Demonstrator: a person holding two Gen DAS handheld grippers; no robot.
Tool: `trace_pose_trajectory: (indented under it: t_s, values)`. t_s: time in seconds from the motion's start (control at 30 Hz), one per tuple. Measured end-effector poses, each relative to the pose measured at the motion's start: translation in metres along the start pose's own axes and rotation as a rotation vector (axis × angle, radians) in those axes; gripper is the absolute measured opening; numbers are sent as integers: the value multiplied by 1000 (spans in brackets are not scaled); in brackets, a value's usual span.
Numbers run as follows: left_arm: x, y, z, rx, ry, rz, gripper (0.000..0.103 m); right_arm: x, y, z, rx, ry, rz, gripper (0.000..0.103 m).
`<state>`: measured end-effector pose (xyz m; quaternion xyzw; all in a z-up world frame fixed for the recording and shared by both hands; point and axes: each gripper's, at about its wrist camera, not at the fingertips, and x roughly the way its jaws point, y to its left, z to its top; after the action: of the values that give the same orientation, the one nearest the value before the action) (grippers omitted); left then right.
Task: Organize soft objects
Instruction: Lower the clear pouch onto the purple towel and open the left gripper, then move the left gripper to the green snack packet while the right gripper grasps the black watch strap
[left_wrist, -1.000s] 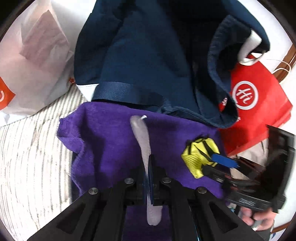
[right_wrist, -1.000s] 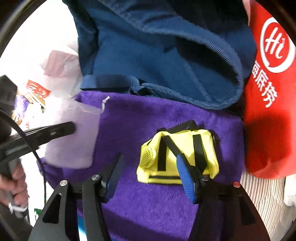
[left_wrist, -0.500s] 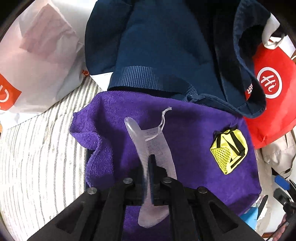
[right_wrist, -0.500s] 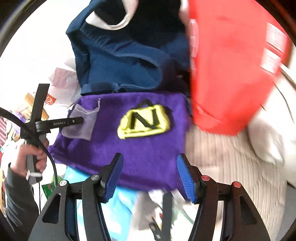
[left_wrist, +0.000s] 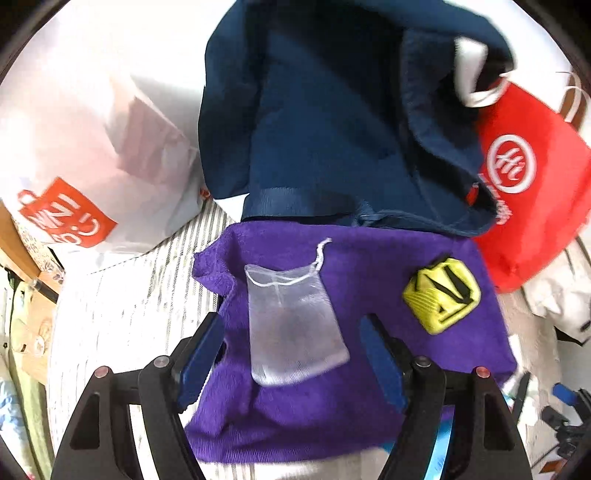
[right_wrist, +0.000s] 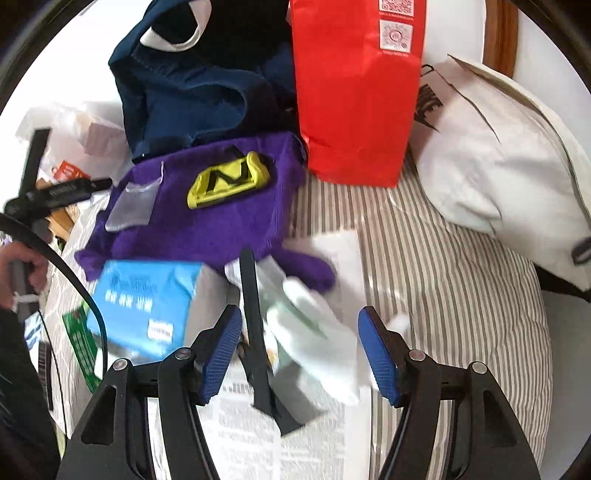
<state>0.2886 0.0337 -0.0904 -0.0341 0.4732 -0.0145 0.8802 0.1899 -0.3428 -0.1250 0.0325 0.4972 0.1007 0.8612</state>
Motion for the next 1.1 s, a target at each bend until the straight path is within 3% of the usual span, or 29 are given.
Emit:
trace_pose_trajectory:
  t_s: [0.23, 0.37, 0.43, 0.6, 0.7, 0.73, 0.8, 0.87, 1.0, 1.1]
  values:
    - [-47, -6, -32, -4, -35, -13, 75, 2, 15, -26, -66, -12, 0, 63]
    - [-69, -4, -58, -13, -53, -13, 75, 3, 30, -34, -116, -25, 11, 50]
    - [-77, -1, -71, -18, -52, -19, 75, 7, 40, -39, -158, -29, 13, 49]
    - [-91, 9, -107, -42, -34, -27, 75, 35, 49, -42, -208, -8, -108, 44]
    - [-90, 17, -125, -67, -10, -34, 75, 50, 48, -41, -217, 5, -135, 37]
    - [-89, 20, -130, -75, -1, -33, 75, 51, 47, -40, -218, -4, -128, 35]
    - [-87, 25, -140, -91, 11, -34, 75, 49, 46, -40, -213, -16, -114, 18]
    - [-86, 30, -148, -108, 20, -45, 75, 42, 40, -40, -181, -17, -80, 10]
    - [-86, 32, -158, -127, 23, -68, 75, 25, 28, -43, -91, -3, 25, 6]
    - [-87, 32, -163, -131, 23, -86, 75, 12, 25, -50, -72, -3, 38, 6]
